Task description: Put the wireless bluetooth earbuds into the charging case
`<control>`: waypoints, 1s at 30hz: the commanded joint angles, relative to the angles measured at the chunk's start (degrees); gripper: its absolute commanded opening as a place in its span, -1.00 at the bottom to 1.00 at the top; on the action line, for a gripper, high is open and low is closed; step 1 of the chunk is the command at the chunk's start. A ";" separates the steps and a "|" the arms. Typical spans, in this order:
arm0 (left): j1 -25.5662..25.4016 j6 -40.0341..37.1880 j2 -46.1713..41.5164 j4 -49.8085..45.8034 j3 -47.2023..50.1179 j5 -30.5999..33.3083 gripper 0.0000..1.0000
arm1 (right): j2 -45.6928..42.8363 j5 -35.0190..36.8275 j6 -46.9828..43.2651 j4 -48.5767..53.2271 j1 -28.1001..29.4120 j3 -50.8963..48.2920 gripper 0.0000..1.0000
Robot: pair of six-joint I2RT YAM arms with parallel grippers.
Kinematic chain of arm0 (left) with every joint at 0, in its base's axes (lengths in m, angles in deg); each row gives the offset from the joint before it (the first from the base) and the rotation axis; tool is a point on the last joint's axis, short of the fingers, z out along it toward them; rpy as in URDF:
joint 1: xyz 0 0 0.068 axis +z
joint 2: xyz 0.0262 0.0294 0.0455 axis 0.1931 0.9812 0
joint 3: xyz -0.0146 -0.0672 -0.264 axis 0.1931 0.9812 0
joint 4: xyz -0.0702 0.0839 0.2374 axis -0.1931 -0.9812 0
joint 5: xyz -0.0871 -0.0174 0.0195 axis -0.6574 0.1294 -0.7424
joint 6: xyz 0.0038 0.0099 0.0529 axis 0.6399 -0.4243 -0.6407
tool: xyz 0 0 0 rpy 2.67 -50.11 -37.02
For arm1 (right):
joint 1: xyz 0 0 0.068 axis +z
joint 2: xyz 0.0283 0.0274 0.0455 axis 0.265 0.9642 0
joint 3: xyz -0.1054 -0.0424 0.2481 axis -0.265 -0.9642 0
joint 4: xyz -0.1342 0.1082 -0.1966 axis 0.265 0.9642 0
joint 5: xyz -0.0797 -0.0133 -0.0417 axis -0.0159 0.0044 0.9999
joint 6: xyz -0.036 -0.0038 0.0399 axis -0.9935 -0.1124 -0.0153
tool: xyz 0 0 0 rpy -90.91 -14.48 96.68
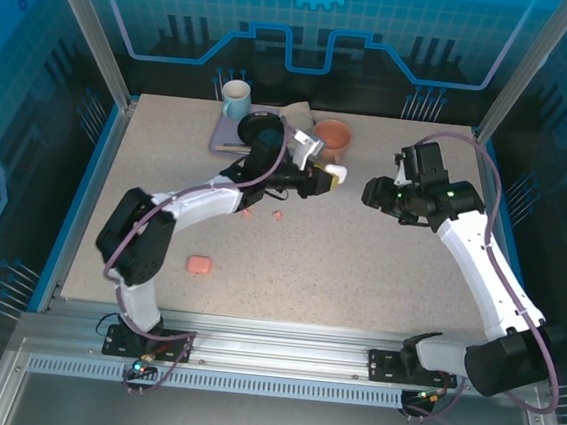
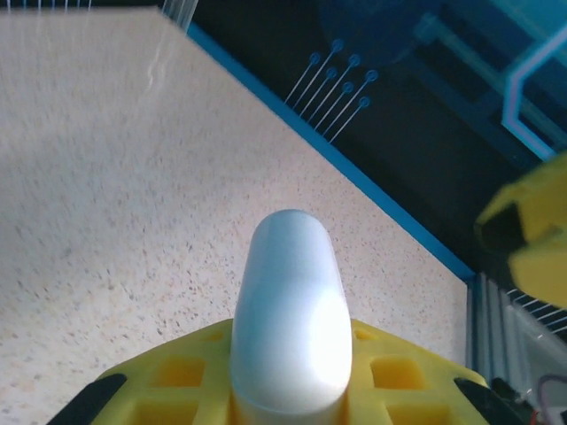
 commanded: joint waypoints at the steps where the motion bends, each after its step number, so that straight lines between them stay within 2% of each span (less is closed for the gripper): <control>1: -0.34 13.11 10.15 -13.33 -10.65 -5.00 -1.00 | 0.36 -0.45 2.55 -2.63 -1.61 -1.95 0.08; 3: -1.18 15.75 17.00 -18.13 -18.06 -7.57 -1.00 | 0.88 -0.34 2.99 -3.20 -2.07 -3.07 0.09; 8: -2.45 18.90 28.72 -28.41 -32.66 -8.31 -1.00 | 1.47 -0.38 3.57 -4.40 -2.71 -5.67 0.10; 12: -2.36 21.54 34.63 -34.83 -41.06 -7.44 -1.00 | 1.80 -0.39 4.04 -5.19 -2.83 -7.30 0.10; 16: -2.02 24.85 39.46 -39.54 -47.07 -7.00 -0.89 | 2.07 -0.54 4.28 -5.37 -2.88 -7.84 0.12; 20: -1.69 27.30 41.43 -41.43 -48.39 -6.07 -0.62 | 1.31 -0.27 4.21 -4.42 -2.89 -7.75 0.17; 24: -1.33 26.51 41.21 -43.18 -48.84 -4.92 -0.31 | -0.37 0.45 3.77 -2.96 -2.84 -7.75 0.26; 30: -0.22 23.68 39.98 -48.59 -51.34 -2.50 0.59 | -2.99 0.79 3.40 -1.21 -2.87 -7.92 0.47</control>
